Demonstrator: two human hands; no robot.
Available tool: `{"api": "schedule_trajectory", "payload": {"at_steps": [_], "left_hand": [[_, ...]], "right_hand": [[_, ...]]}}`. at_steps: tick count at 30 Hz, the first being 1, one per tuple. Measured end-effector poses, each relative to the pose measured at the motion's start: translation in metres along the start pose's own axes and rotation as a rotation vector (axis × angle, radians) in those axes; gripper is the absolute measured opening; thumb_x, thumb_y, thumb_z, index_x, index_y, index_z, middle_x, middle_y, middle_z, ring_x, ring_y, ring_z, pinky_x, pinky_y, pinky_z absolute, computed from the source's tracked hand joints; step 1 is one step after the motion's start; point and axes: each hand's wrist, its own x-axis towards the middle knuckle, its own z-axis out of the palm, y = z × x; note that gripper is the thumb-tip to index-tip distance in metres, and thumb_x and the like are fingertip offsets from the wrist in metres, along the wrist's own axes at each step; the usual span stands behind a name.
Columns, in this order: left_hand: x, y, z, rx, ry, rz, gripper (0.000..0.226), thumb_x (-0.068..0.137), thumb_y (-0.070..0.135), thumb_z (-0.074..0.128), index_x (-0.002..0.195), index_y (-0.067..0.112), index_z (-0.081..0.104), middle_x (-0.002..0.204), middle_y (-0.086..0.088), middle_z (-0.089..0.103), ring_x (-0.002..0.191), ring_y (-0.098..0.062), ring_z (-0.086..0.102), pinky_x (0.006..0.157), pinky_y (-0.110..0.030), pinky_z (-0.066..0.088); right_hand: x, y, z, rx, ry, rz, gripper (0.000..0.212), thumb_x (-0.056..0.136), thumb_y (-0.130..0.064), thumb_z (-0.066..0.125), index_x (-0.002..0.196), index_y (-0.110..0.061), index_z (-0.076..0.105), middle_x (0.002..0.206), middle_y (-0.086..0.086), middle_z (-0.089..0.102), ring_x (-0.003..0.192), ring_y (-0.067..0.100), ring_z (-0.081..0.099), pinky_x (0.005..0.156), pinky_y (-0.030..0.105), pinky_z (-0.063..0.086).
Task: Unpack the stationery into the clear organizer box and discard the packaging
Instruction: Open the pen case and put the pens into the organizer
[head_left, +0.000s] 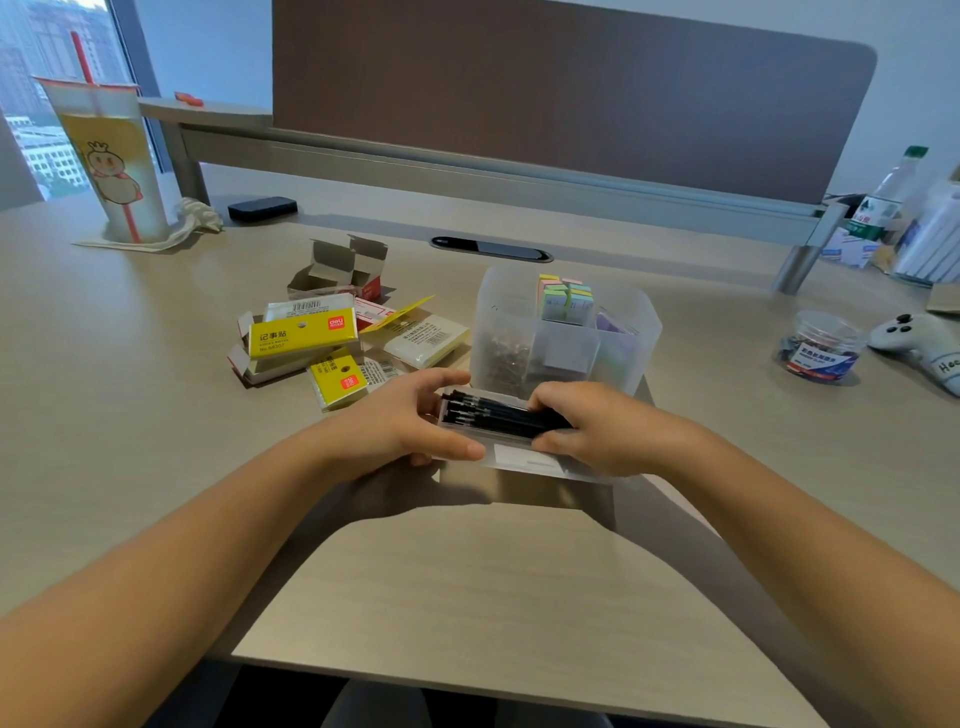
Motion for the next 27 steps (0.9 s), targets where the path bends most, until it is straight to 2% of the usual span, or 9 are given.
{"api": "schedule_trajectory", "payload": {"at_steps": [3, 5, 8, 12, 16, 19, 22, 24, 27], "left_hand": [[0.0, 0.0, -0.002, -0.048, -0.035, -0.004, 0.079, 0.043, 0.031, 0.076, 0.117, 0.032, 0.046, 0.107, -0.01, 0.06, 0.1, -0.028, 0.053, 0.092, -0.044, 0.045], [0.001, -0.001, -0.003, -0.093, -0.065, 0.001, 0.066, 0.041, 0.033, 0.075, 0.102, 0.036, 0.05, 0.112, -0.017, 0.059, 0.094, -0.029, 0.053, 0.079, -0.035, 0.049], [0.003, -0.005, -0.005, -0.151, -0.088, 0.005, 0.054, 0.053, 0.019, 0.071, 0.098, 0.038, 0.048, 0.102, -0.008, 0.061, 0.08, -0.02, 0.052, 0.053, -0.016, 0.044], [0.007, -0.007, -0.007, -0.23, -0.086, -0.019, 0.048, 0.056, 0.016, 0.066, 0.094, 0.039, 0.048, 0.096, -0.005, 0.059, 0.077, -0.017, 0.051, 0.049, -0.015, 0.043], [0.01, -0.01, -0.011, -0.245, -0.09, -0.037, 0.064, 0.055, 0.017, 0.066, 0.115, 0.028, 0.046, 0.093, -0.007, 0.057, 0.068, -0.011, 0.054, 0.047, -0.015, 0.043], [0.01, -0.012, -0.016, -0.221, -0.094, -0.047, 0.082, 0.049, 0.02, 0.074, 0.125, 0.023, 0.043, 0.096, -0.007, 0.059, 0.069, -0.012, 0.056, 0.048, -0.015, 0.044], [0.008, -0.012, -0.023, -0.217, -0.099, -0.055, 0.098, 0.027, 0.036, 0.089, 0.116, 0.03, 0.049, 0.099, -0.008, 0.06, 0.072, -0.013, 0.058, 0.05, -0.016, 0.046], [0.009, -0.011, -0.028, -0.244, -0.084, -0.059, 0.1, 0.012, 0.049, 0.087, 0.105, 0.036, 0.052, 0.103, -0.009, 0.06, 0.072, -0.011, 0.062, 0.05, -0.016, 0.048], [0.011, -0.007, -0.037, -0.265, -0.088, -0.04, 0.1, 0.012, 0.051, 0.086, 0.105, 0.037, 0.052, 0.106, -0.009, 0.057, 0.071, -0.011, 0.063, 0.051, -0.017, 0.049]], "right_hand": [[0.002, 0.0, -0.007, 0.068, -0.068, 0.017, 0.008, 0.088, -0.02, 0.053, 0.088, -0.019, 0.045, 0.075, -0.011, 0.041, 0.077, 0.013, 0.043, 0.062, 0.017, 0.034], [0.002, 0.0, -0.01, 0.1, -0.1, 0.025, 0.007, 0.088, -0.019, 0.052, 0.09, -0.016, 0.046, 0.076, -0.008, 0.042, 0.077, 0.014, 0.043, 0.063, 0.02, 0.035], [0.002, 0.0, -0.011, 0.14, -0.126, 0.038, 0.007, 0.087, -0.016, 0.052, 0.091, -0.011, 0.048, 0.079, -0.002, 0.044, 0.08, 0.017, 0.044, 0.067, 0.026, 0.037], [0.0, 0.001, -0.01, 0.226, -0.13, 0.055, 0.008, 0.086, -0.012, 0.049, 0.079, -0.013, 0.047, 0.072, -0.001, 0.041, 0.071, 0.015, 0.04, 0.066, 0.028, 0.034], [0.002, 0.006, -0.008, 0.39, 0.004, 0.084, 0.015, 0.087, -0.006, 0.045, 0.074, -0.014, 0.043, 0.067, 0.0, 0.041, 0.063, 0.013, 0.039, 0.063, 0.029, 0.035], [0.002, 0.006, -0.011, 0.558, 0.091, 0.054, 0.023, 0.087, -0.001, 0.041, 0.07, -0.017, 0.039, 0.063, 0.0, 0.039, 0.056, 0.011, 0.036, 0.053, 0.022, 0.032], [0.002, 0.001, -0.015, 0.739, 0.23, 0.018, 0.025, 0.088, -0.005, 0.047, 0.066, -0.016, 0.043, 0.051, -0.003, 0.036, 0.043, 0.007, 0.032, 0.041, 0.014, 0.027], [0.005, -0.002, -0.021, 0.866, 0.346, 0.02, 0.026, 0.088, -0.01, 0.05, 0.063, -0.013, 0.047, 0.041, -0.007, 0.035, 0.035, 0.004, 0.03, 0.037, 0.014, 0.025], [0.013, -0.013, -0.04, 0.958, 0.507, 0.002, 0.032, 0.09, -0.016, 0.047, 0.058, -0.01, 0.05, 0.043, -0.004, 0.047, 0.037, 0.006, 0.043, 0.041, 0.016, 0.038]]}}
